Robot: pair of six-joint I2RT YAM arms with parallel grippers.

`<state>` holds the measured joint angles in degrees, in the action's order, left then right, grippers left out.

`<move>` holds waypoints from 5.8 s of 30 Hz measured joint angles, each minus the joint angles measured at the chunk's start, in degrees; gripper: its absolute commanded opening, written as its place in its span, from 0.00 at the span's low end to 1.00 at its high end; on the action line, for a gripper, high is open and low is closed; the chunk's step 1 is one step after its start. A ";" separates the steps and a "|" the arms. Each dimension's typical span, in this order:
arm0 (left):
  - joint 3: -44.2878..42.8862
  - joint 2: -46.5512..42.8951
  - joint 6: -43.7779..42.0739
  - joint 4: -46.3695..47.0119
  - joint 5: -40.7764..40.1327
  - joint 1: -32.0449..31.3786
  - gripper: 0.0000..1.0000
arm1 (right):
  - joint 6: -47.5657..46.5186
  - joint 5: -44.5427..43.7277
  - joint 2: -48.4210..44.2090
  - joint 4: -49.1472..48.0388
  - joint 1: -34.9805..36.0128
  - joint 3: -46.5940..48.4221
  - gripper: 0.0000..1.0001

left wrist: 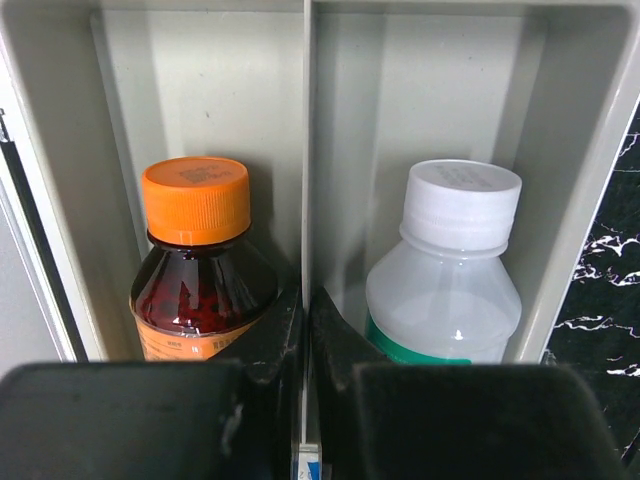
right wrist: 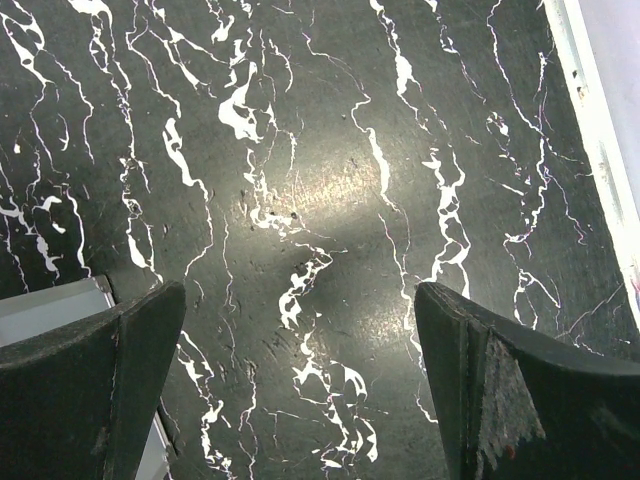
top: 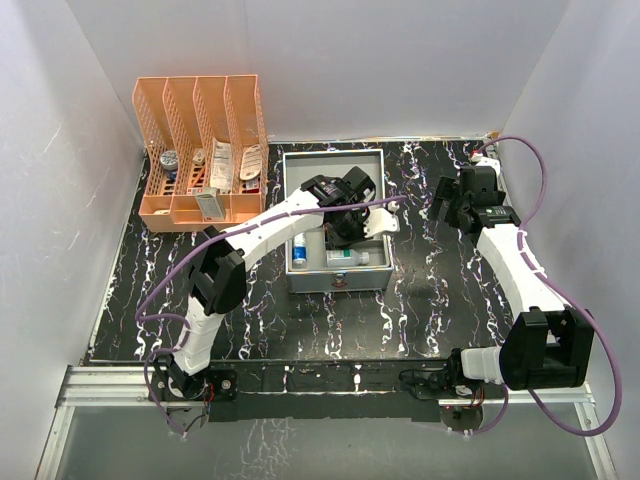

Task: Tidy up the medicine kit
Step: Place the medicine box compartment inside the medicine box, then close the lid of the medicine box.

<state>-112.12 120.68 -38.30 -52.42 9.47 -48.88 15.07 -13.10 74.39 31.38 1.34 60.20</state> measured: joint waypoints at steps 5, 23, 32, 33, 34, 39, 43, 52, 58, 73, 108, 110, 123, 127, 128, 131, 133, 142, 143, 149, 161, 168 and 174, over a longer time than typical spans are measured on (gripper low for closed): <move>0.57 0.00 -0.02 0.50 0.00 -0.02 0.00 | 0.00 0.02 -0.07 0.11 -0.13 -0.07 0.98; 1.29 1.40 0.94 3.10 0.68 0.00 0.52 | 0.13 1.29 -0.11 0.09 -0.24 -0.11 0.98; -5.90 -0.94 4.92 4.37 0.37 -0.04 0.70 | 0.33 1.95 -0.48 -0.07 -0.24 -1.07 0.98; -6.32 -0.94 5.70 4.24 0.22 -0.04 0.70 | 0.33 2.05 -0.48 -0.04 -0.24 -1.14 0.98; -6.86 -0.94 6.75 4.22 0.07 -0.04 0.71 | 0.33 2.21 -0.48 -0.07 -0.24 -1.14 0.98; -8.22 -1.79 12.55 7.19 -0.96 1.01 0.73 | 0.33 2.78 -0.46 -0.33 -0.24 -1.14 0.98; -8.22 -4.20 17.40 11.13 -1.38 4.70 0.75 | 0.31 3.21 -0.22 -0.39 -0.24 -1.14 0.99; -7.91 -10.19 30.88 22.43 5.44 23.71 0.78 | 0.00 4.09 2.05 -0.42 -0.24 -0.85 0.98; 1.07 -12.11 45.62 33.11 23.58 37.31 0.77 | 0.00 4.13 2.60 -0.26 -0.26 0.63 0.98; 9.01 -4.44 76.13 63.01 58.34 43.52 0.78 | 0.63 3.98 3.34 1.03 -0.09 1.60 0.98; 1.25 9.94 73.83 60.04 55.95 44.28 0.77 | 1.99 3.69 3.34 1.75 0.52 2.01 0.98; 0.81 11.08 73.85 59.32 55.98 44.28 0.77 | 1.99 3.67 3.34 1.75 0.55 2.01 0.98; 2.58 11.87 82.12 65.61 63.69 44.17 0.77 | 3.04 3.69 3.34 1.75 0.85 1.99 0.99; 4.24 11.56 83.95 67.23 65.96 43.78 0.77 | 3.26 3.91 3.34 1.75 0.87 1.90 0.98; 4.35 11.56 84.30 67.54 66.29 43.76 0.77 | 3.28 3.98 3.32 1.75 0.90 1.86 0.98; 4.37 11.45 84.89 68.22 66.90 43.71 0.77 | 3.39 4.09 3.23 1.75 0.90 1.75 0.98; 4.35 11.26 85.00 68.32 67.14 43.65 0.76 | 3.50 4.09 2.93 1.55 0.90 1.40 0.98; 0.94 9.99 82.27 63.32 66.86 41.20 0.76 | 4.00 4.17 2.05 1.53 0.92 -0.07 0.98; 0.72 9.57 81.79 62.47 66.69 40.79 0.76 | 4.11 4.22 2.05 1.46 0.92 -0.07 0.98; -0.85 6.99 80.06 59.23 66.64 38.56 0.76 | 4.17 4.28 2.05 1.42 0.92 -0.07 0.98; -1.81 1.33 78.18 54.47 68.11 37.88 0.75 | 4.57 3.74 2.05 0.26 0.96 -1.92 0.98; 3.52 -5.40 76.06 51.52 69.75 37.88 0.75 | 4.57 3.15 2.05 0.04 0.96 -1.92 0.98; 3.50 -7.02 67.76 41.51 69.85 37.44 0.76 | 4.59 2.67 2.05 0.07 0.96 -1.92 0.98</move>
<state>-108.62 113.67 29.45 -10.92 79.33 -11.44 19.66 -10.44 76.44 31.44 2.31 58.28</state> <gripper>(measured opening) 0.756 0.983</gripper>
